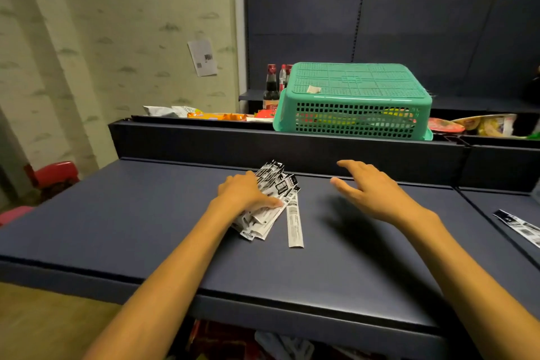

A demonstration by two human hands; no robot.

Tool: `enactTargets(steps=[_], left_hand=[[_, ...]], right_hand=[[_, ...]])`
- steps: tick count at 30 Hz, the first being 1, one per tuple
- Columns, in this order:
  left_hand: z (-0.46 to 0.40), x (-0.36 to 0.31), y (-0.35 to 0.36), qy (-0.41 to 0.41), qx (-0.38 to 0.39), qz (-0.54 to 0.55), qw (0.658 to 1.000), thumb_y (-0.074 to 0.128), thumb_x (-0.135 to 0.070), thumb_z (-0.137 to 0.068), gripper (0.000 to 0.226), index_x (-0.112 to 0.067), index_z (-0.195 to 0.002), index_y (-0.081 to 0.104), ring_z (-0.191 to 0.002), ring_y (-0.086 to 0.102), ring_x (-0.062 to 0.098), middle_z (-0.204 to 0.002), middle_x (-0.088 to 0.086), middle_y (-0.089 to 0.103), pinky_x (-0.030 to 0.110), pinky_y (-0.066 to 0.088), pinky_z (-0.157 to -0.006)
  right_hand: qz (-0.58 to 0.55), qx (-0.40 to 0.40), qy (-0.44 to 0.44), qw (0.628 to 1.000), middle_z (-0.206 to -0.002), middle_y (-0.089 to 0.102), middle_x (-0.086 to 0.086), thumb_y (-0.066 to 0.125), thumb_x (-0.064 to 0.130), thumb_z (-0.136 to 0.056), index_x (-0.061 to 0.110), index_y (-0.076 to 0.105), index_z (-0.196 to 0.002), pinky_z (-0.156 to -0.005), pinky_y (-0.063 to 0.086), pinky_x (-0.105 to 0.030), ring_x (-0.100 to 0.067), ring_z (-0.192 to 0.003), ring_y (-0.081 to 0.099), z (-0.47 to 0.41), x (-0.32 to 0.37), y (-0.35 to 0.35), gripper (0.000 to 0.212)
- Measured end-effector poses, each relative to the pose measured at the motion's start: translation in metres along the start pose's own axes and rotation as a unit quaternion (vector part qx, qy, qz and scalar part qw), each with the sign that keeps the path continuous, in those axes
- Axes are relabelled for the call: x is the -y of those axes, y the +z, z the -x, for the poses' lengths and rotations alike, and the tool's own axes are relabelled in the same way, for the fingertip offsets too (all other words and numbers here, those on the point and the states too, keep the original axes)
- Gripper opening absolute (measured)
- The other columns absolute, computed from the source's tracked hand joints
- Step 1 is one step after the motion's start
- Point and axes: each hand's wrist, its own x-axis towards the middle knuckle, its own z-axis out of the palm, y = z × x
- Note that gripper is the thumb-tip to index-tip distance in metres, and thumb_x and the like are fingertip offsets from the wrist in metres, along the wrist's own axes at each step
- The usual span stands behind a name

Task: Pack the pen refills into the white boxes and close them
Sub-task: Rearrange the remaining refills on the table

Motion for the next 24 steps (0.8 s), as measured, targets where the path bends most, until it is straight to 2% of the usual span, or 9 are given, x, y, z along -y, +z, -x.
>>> enactTargets(steps=[4, 6, 8, 11, 16, 19, 24], left_hand=[[0.002, 0.012, -0.012, 0.004, 0.030, 0.016, 0.999, 0.076, -0.063, -0.068, 0.070, -0.014, -0.111, 0.051, -0.104, 0.057, 0.025, -0.109, 0.003, 0.059, 0.037, 0.048, -0.089], [0.003, 0.014, -0.017, 0.013, 0.052, 0.017, 0.998, 0.078, -0.055, -0.070, 0.057, -0.014, -0.099, 0.052, -0.097, 0.060, 0.024, -0.094, 0.001, 0.057, 0.035, 0.047, -0.080], [0.002, 0.015, -0.018, 0.022, 0.068, 0.025, 0.997, 0.079, -0.050, -0.073, 0.048, -0.013, -0.090, 0.052, -0.085, 0.059, 0.021, -0.088, 0.002, 0.057, 0.032, 0.045, -0.070], [0.004, 0.017, -0.015, 0.040, 0.067, 0.028, 0.997, 0.076, -0.042, -0.079, 0.042, -0.012, -0.096, 0.052, -0.078, 0.054, 0.017, -0.084, -0.001, 0.053, 0.028, 0.042, -0.064], [0.008, 0.021, -0.014, 0.053, 0.018, 0.032, 0.998, 0.069, -0.024, -0.083, 0.038, -0.010, -0.113, 0.049, -0.088, 0.054, 0.021, -0.102, 0.005, 0.054, 0.030, 0.047, -0.070], [0.008, 0.024, -0.014, 0.061, -0.006, 0.052, 0.997, 0.067, -0.019, -0.082, 0.047, -0.009, -0.121, 0.043, -0.093, 0.053, 0.024, -0.101, 0.005, 0.053, 0.032, 0.045, -0.070], [0.009, 0.031, -0.010, 0.083, -0.044, 0.054, 0.994, 0.063, -0.016, -0.082, 0.034, -0.012, -0.109, 0.041, -0.086, 0.052, 0.026, -0.084, 0.004, 0.048, 0.033, 0.040, -0.062]], right_hand=[[0.001, -0.001, 0.010, 1.000, -0.152, 0.040, -0.003, 0.039, 0.054, -0.098, 0.021, 0.031, -0.149, -0.109, 0.036, -0.043, -0.024, -0.137, 0.039, 0.004, 0.005, -0.002, 0.061], [0.003, -0.002, 0.015, 1.000, -0.152, 0.041, -0.003, 0.039, 0.054, -0.098, 0.021, 0.032, -0.149, -0.109, 0.036, -0.043, -0.024, -0.136, 0.039, 0.006, 0.007, -0.001, 0.061], [0.000, -0.003, 0.018, 1.000, -0.151, 0.041, -0.003, 0.039, 0.055, -0.098, 0.022, 0.032, -0.149, -0.109, 0.035, -0.043, -0.024, -0.136, 0.039, 0.008, 0.010, -0.001, 0.061], [-0.001, -0.002, 0.023, 1.000, -0.152, 0.040, -0.003, 0.039, 0.056, -0.098, 0.023, 0.032, -0.149, -0.111, 0.035, -0.044, -0.024, -0.136, 0.039, 0.013, 0.014, 0.000, 0.061], [0.001, -0.005, 0.027, 1.000, -0.152, 0.040, -0.002, 0.039, 0.055, -0.098, 0.023, 0.032, -0.149, -0.111, 0.034, -0.044, -0.023, -0.137, 0.039, 0.018, 0.018, -0.001, 0.061], [0.004, -0.004, 0.032, 0.999, -0.152, 0.040, -0.002, 0.040, 0.055, -0.098, 0.022, 0.032, -0.149, -0.112, 0.034, -0.043, -0.023, -0.137, 0.039, 0.020, 0.019, -0.001, 0.061], [0.010, -0.005, 0.036, 0.999, -0.151, 0.041, -0.003, 0.039, 0.055, -0.098, 0.022, 0.032, -0.149, -0.111, 0.035, -0.043, -0.023, -0.136, 0.040, 0.022, 0.026, -0.002, 0.061]])
